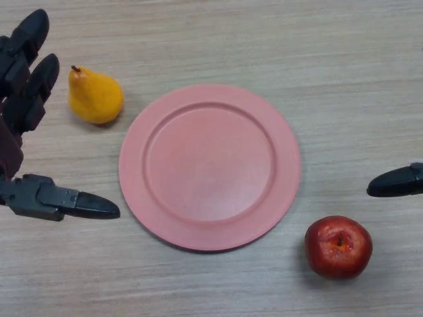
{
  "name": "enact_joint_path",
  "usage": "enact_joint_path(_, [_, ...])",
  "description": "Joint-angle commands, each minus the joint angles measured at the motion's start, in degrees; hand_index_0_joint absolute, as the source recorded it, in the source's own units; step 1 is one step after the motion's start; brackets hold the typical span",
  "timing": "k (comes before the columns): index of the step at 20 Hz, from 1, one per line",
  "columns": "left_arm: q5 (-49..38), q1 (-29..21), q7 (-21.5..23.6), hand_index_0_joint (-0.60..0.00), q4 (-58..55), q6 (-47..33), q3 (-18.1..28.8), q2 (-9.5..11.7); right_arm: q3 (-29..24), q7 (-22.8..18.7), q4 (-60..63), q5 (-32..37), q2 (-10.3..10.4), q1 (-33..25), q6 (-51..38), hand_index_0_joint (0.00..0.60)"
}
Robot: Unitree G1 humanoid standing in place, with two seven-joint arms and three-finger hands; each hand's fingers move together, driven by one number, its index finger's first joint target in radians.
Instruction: Pick up the red apple and place it on the plate
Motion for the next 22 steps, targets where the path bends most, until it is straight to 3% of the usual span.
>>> enact_joint_path(1, [1.39,-0.55,0.09,0.0,-2.45,-10.01,3.92,2.29,-3.9,-0.8,-3.33,-0.25,-1.61,-1.66,-8.3,0.0])
enact_joint_path(5, [1.12,-0.24,-0.27,0.0,-2.87,-9.54,4.46,1.84,-4.4,0.64,-5.23,0.6,-1.9,-0.58,-7.63,0.0])
enact_joint_path(9, [0.11,-0.83,0.37,0.0,-1.22,-9.66,4.91,2.15,-6.14,5.1,-3.83,-2.4,-0.2,5.27,-13.39,0.0])
enact_joint_path(11, [1.74,-0.86,1.52,0.0,-0.26,-12.66,4.18,1.94,-6.17,8.74,-1.35,-6.96,1.76,9.62,-19.24,0.0])
enact_joint_path(13, [2.75,-1.29,1.82,0.0,0.62,-14.54,3.74,2.35,-6.19,13.19,4.49,-13.07,3.73,13.72,-30.34,0.0])
enact_joint_path(14, [3.58,-1.29,1.67,0.0,0.64,-14.32,3.1,2.36,-6.61,15.07,10.41,-16.95,4.88,16.03,-40.03,0.0])
enact_joint_path(18, [8.53,-2.14,1.08,0.0,-0.33,-14.59,-0.63,1.61,-6.71,12.23,25.2,-21.63,5.83,18.0,-55.77,0.0])
enact_joint_path(22, [11.93,-2.58,0.21,0.0,-0.7,-15.58,-3.08,0.55,0.6,9.58,30.43,-27.61,6.52,18.99,-57.29,0.0])
